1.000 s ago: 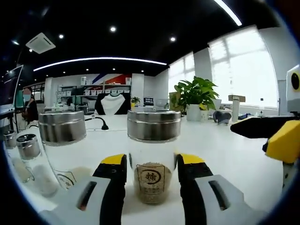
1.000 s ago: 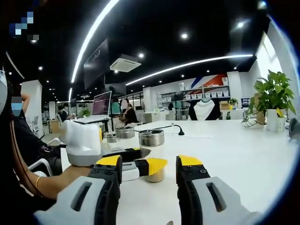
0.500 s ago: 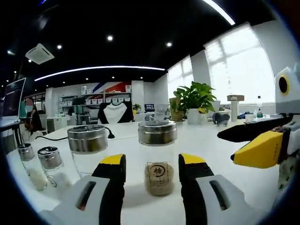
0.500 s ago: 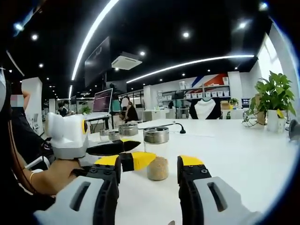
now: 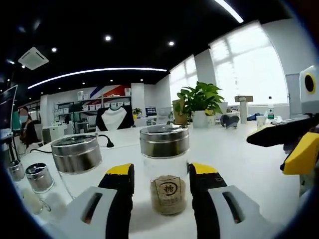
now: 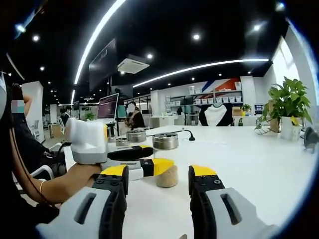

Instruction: Rotate the seasoning bottle until the label or dispensing opening points toward the visible target arrow and the bottle remains upright within the marked orientation range

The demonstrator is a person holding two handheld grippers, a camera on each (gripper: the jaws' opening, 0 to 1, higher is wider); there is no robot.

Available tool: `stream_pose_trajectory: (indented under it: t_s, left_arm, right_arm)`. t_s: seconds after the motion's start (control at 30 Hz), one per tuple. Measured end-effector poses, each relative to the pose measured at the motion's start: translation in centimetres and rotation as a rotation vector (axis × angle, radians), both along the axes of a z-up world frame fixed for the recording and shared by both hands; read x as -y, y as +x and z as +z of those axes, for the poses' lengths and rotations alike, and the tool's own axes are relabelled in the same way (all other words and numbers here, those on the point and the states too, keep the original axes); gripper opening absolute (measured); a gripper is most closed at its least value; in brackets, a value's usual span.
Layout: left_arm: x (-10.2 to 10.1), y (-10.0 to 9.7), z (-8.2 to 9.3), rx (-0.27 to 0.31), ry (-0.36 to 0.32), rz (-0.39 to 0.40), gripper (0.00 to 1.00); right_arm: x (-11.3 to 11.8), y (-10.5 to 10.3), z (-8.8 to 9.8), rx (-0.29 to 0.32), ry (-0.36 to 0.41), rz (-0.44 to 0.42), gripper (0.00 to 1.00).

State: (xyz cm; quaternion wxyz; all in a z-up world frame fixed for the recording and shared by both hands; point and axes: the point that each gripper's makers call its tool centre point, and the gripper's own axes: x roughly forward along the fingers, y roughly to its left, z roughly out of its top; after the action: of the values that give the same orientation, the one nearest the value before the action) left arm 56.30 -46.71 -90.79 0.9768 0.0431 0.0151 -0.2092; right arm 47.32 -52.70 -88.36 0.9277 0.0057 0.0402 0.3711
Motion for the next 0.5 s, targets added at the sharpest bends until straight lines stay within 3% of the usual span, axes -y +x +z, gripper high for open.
stream_pose_trajectory:
  t_s: [0.03, 0.33, 0.5]
  left_arm:
    - [0.36, -0.10, -0.02, 0.002, 0.009, -0.022, 0.40]
    - [-0.11, -0.59, 0.09, 0.021, -0.017, 0.082, 0.39]
    - [-0.22, -0.54, 0.08, 0.021, -0.021, 0.099, 0.39]
  right_arm:
    - [-0.08, 0.02, 0.02, 0.000, -0.001, 0.003, 0.48]
    - [-0.02, 0.19, 0.15, -0.001, 0.008, 0.003, 0.47]
    - [0.26, 0.30, -0.19, -0.012, 0.007, -0.010, 0.47]
